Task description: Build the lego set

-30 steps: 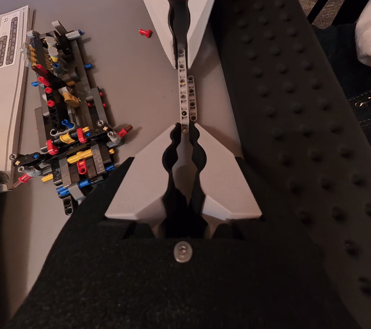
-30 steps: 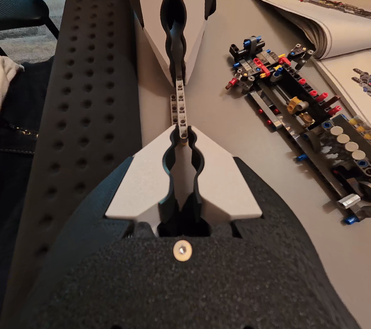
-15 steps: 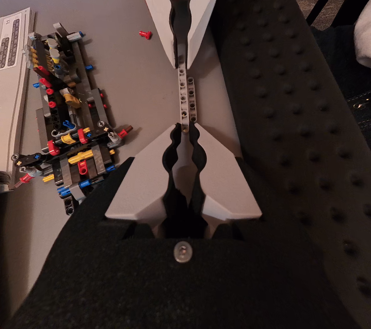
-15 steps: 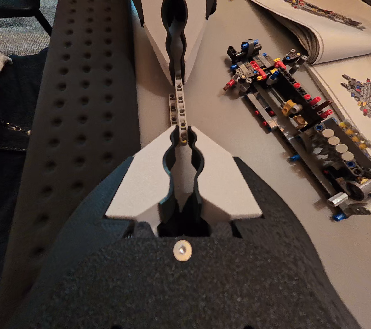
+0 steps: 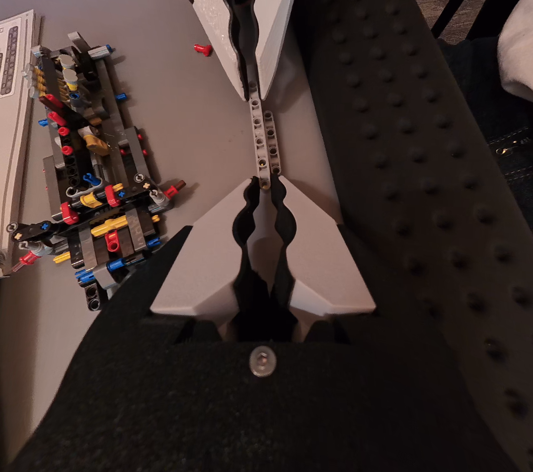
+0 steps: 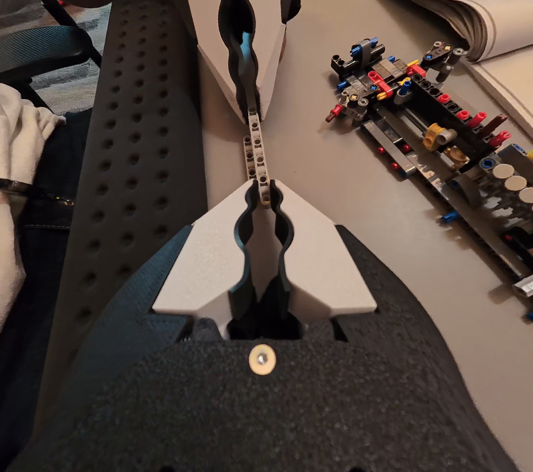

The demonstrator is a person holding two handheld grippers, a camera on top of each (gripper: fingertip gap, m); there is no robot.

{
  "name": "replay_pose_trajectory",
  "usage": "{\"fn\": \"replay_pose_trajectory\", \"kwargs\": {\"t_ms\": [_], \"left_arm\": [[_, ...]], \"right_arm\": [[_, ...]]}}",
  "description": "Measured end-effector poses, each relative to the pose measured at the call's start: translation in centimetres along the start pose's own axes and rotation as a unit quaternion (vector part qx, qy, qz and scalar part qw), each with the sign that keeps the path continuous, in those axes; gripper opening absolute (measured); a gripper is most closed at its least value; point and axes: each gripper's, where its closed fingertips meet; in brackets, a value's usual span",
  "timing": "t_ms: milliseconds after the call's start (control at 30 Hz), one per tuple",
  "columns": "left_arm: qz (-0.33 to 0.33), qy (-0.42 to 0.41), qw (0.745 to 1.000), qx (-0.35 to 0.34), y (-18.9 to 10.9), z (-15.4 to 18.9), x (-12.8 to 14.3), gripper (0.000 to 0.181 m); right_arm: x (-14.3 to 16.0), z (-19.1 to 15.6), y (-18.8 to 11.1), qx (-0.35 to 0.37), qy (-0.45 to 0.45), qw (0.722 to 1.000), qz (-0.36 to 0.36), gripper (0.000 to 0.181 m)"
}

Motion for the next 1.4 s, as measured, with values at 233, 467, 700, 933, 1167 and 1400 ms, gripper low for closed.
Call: {"fn": "replay_pose_trajectory", "kwargs": {"t_ms": [233,467,700,933,1167,1400], "left_arm": [[-0.004,0.010,1.000,-0.003,0.2,0.3,-0.1,0.007],[-0.011,0.021,1.000,-0.013,0.2,0.3,-0.1,0.006],[0.004,0.005,1.000,0.001,0.2,0.3,-0.1,0.007],[0.006,0.001,1.000,0.001,0.1,0.3,-0.1,0.006],[0.055,-0.100,0.993,0.035,-0.8,-0.3,-0.6,0.006],[0.145,-0.229,0.957,0.106,-2.1,-0.4,-1.9,0.006]], "right_arm": [[0.1,0.1,0.0,0.000,0.001,1.000,-0.001,0.007],[0.6,0.0,0.2,0.003,-0.012,1.000,-0.018,0.007],[0.6,-0.1,0.2,-0.005,-0.007,1.000,-0.018,0.007],[-0.1,-0.4,0.2,-0.005,-0.006,1.000,-0.003,0.013],[-1.4,-0.3,1.4,0.076,-0.097,0.992,0.000,0.032],[-2.0,0.4,2.5,0.215,-0.259,0.939,-0.068,0.044]]}}
Point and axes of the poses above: each gripper's, where its closed fingertips meet, y out along the fingers, x out of its underside, z = x × y across the jaws, and after that the axes turned 14 degrees about x, right-handed
